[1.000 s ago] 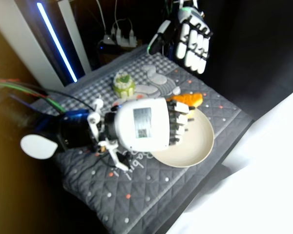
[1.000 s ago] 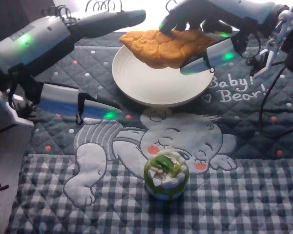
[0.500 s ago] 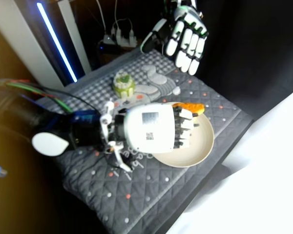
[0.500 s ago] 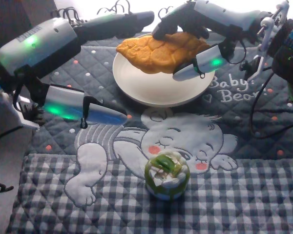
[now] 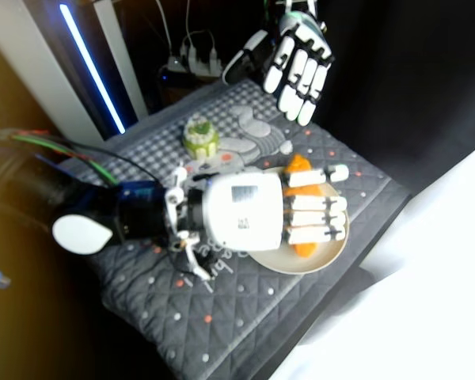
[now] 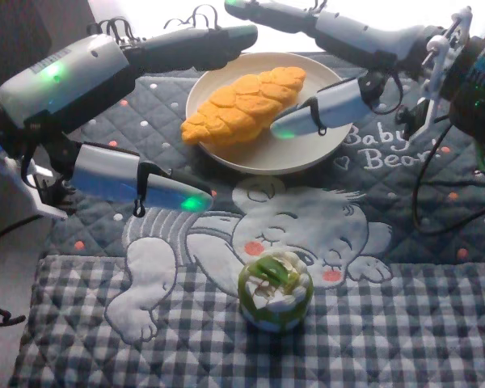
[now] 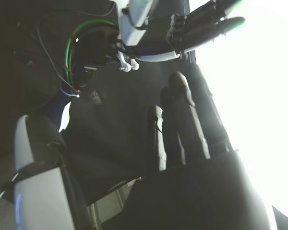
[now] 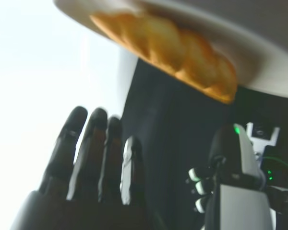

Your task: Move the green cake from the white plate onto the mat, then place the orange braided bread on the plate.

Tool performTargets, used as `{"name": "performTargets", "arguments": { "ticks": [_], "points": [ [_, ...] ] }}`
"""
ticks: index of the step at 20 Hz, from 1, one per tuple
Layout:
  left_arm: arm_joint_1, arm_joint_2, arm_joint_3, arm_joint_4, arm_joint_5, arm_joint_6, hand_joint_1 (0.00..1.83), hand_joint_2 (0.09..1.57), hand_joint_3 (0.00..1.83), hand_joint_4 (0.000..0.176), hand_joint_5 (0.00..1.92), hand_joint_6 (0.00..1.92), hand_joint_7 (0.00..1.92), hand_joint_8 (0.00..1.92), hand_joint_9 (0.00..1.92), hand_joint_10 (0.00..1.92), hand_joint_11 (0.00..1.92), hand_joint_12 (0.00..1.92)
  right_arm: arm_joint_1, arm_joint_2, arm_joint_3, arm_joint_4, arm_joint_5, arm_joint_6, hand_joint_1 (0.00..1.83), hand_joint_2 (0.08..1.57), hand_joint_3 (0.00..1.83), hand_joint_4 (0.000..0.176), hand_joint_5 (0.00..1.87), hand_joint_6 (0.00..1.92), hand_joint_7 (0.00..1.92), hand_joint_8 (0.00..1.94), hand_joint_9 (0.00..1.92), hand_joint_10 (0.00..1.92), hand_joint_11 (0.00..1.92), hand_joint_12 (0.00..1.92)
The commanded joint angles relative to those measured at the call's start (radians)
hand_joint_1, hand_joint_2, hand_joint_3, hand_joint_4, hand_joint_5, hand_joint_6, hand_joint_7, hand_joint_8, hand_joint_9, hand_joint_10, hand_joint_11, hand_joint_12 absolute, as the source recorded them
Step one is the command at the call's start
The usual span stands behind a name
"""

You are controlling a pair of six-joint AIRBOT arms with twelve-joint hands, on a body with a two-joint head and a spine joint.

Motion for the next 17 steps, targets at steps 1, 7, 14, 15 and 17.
{"name": "performTargets", "arguments": {
  "ticks": [1,7,14,15,17],
  "points": [
    [0.001,0.004,-0.001,-0.044,-0.119,-0.008,0.79,0.79,0.0,0.087,0.29,0.01,0.42,0.01,0.52,0.01,0.49,0.13,0.015,0.017,-0.006,0.036,0.11,0.007,0.94,0.86,0.0,0.176,0.03,0.0,0.2,0.0,0.22,0.0,0.0,0.49],
    [0.019,0.034,-0.019,-0.059,-0.114,-0.009,0.72,0.92,0.01,0.068,0.29,0.0,0.44,0.0,0.52,0.0,0.5,0.14,0.015,0.109,-0.109,-0.009,0.131,0.007,0.84,0.79,0.0,0.173,0.01,0.0,0.11,0.01,0.1,0.02,0.05,0.15],
    [0.041,0.075,-0.041,-0.088,-0.126,-0.009,0.57,0.98,0.0,0.082,0.37,0.0,0.51,0.0,0.56,0.0,0.23,0.8,0.015,0.244,-0.252,0.048,0.26,-0.079,0.88,0.78,0.0,0.131,0.03,0.0,0.16,0.0,0.2,0.0,0.13,0.36],
    [0.043,0.087,-0.048,-0.088,-0.129,-0.007,0.6,0.97,0.0,0.077,0.39,0.01,0.53,0.01,0.56,0.0,0.21,0.79,0.014,0.26,-0.277,0.057,0.291,-0.095,0.88,0.76,0.0,0.112,0.05,0.0,0.17,0.0,0.19,0.0,0.09,0.43],
    [0.056,0.111,-0.066,-0.103,-0.146,0.003,0.59,0.96,0.0,0.089,0.39,0.0,0.53,0.0,0.56,0.0,0.2,0.86,0.014,0.303,-0.347,0.091,0.333,-0.185,0.89,0.75,0.0,0.108,0.03,0.0,0.16,0.0,0.17,0.0,0.01,0.52]
  ]
}}
